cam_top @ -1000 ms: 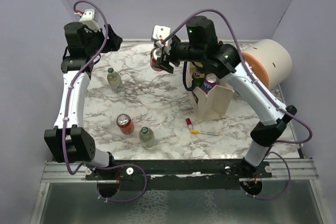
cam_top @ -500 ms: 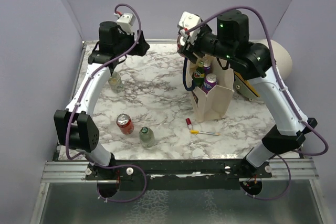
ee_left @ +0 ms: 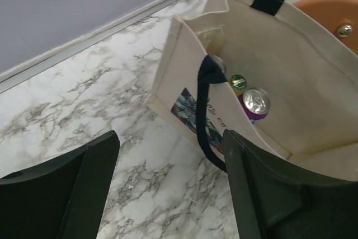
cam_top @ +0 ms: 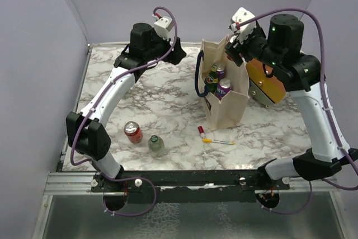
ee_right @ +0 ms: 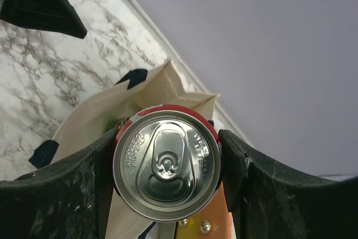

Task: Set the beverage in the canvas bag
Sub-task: Place the drink in the canvas bag.

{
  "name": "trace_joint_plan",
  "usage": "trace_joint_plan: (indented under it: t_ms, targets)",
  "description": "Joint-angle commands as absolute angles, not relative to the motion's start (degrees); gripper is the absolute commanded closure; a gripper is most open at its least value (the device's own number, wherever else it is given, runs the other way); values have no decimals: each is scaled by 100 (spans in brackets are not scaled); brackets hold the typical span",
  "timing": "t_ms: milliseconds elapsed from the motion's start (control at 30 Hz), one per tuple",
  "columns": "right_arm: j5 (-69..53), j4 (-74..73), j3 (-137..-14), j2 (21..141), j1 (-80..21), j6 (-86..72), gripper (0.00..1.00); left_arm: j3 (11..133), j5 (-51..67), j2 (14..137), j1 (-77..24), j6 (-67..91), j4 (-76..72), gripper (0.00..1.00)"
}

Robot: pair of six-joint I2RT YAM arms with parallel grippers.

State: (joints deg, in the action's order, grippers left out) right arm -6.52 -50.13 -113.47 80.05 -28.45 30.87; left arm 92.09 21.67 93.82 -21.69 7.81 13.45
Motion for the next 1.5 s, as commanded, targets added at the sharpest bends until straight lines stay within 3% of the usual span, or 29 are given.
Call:
trace_joint_plan:
  t_ms: [0,300,667,1467]
  targets:
    - [-973,-4658,-10914,7906,-2518,2629,84,9143,2763,9308,-2428,792,1049,23]
    - [-1681,-4665,-10460,8179,-2050,1846,85,9304,4201,9281,-2812,-247,1385,27]
    - [-2491,-4483,-10596,8841,-1498,1516,85,9461,4598,9294,-3834,-1513,2268,28]
    - [-2957,-4459,-10485,8845,-1327,1565,85,9618,2569,9855,-5063,-657,1814,23]
